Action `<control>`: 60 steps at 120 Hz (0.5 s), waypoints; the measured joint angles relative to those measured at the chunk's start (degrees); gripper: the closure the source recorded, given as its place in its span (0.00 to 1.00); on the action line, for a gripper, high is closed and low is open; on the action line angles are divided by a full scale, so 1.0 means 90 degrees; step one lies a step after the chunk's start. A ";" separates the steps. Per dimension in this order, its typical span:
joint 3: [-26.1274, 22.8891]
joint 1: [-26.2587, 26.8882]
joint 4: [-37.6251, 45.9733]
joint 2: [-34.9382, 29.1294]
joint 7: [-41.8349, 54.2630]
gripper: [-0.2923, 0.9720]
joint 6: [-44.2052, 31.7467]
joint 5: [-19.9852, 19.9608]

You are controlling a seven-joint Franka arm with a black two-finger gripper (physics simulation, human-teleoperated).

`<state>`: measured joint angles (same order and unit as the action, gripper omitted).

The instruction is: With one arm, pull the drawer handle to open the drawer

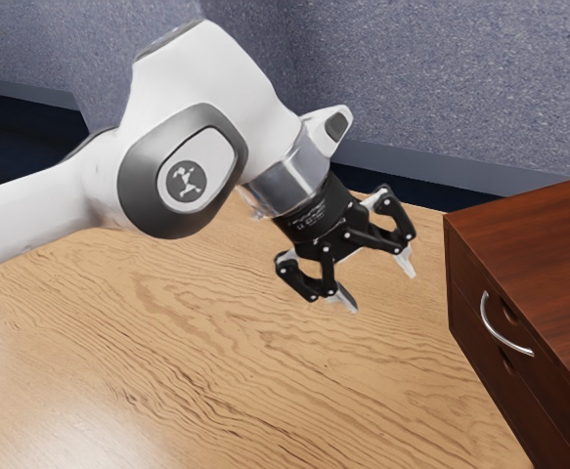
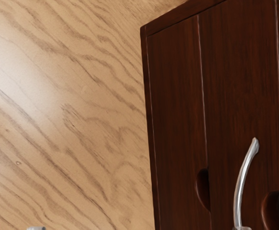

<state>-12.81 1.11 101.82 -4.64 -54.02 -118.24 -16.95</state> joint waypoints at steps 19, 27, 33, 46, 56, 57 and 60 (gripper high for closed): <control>-0.0146 0.0074 0.0002 0.0209 -0.0320 0.49 -0.0350 0.0117; -0.0208 0.0095 -0.0002 0.0358 -0.0425 0.51 -0.0558 0.0136; -0.0236 0.0122 -0.0017 0.0457 -0.0496 0.52 -0.0707 0.0139; -0.0302 0.0147 -0.0018 0.0532 -0.0632 0.55 -0.0928 0.0091; -0.0348 0.0153 0.0004 0.0501 -0.0722 0.57 -0.1027 0.0062; -0.0356 0.0150 0.0009 0.0499 -0.0730 0.57 -0.1034 0.0059; -0.0373 0.0150 0.0019 0.0496 -0.0755 0.58 -0.1055 0.0050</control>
<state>-16.17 2.46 101.99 -0.18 -60.82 -127.74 -16.50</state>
